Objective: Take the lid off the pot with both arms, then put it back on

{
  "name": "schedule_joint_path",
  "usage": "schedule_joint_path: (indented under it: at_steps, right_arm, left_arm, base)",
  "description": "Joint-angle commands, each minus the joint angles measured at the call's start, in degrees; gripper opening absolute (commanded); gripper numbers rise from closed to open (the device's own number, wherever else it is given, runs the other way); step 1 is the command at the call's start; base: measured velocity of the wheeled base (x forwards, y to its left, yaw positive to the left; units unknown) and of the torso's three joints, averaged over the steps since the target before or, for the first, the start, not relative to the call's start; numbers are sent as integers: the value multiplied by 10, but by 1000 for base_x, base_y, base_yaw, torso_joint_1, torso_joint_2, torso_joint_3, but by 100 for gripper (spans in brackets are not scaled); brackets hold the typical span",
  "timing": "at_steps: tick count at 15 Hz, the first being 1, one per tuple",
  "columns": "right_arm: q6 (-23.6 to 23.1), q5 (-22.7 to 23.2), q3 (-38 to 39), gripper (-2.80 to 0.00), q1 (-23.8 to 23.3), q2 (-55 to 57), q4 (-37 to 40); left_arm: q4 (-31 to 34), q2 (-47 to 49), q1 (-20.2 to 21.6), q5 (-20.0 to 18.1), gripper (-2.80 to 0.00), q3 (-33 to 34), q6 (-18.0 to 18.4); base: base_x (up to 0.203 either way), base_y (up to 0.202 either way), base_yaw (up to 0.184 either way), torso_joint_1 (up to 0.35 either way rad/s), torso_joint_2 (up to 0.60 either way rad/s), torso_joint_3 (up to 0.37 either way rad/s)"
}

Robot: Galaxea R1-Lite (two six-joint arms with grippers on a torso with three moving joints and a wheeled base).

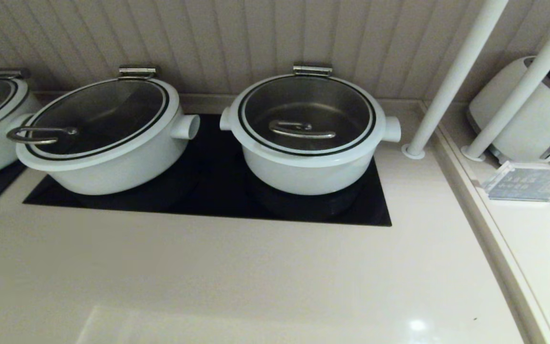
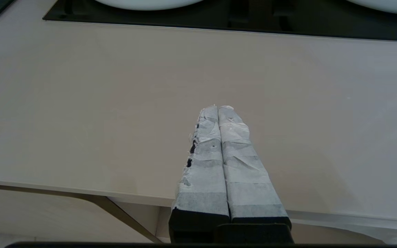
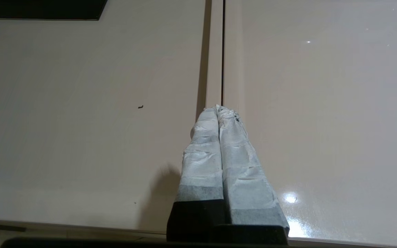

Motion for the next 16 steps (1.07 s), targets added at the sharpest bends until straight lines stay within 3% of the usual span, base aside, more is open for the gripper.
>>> schedule_joint_path:
  at_steps: [1,16]
  right_arm:
    - [1,0,0,-280,0,1,0]
    - [-4,3,0,-280,0,1,1]
  left_arm:
    - [0,0,0,0,-280,0,-1]
    - [0,0,0,0,-280,0,-1]
  base:
    - [0,0,0,0,0,0]
    - [0,0,0,0,0,0]
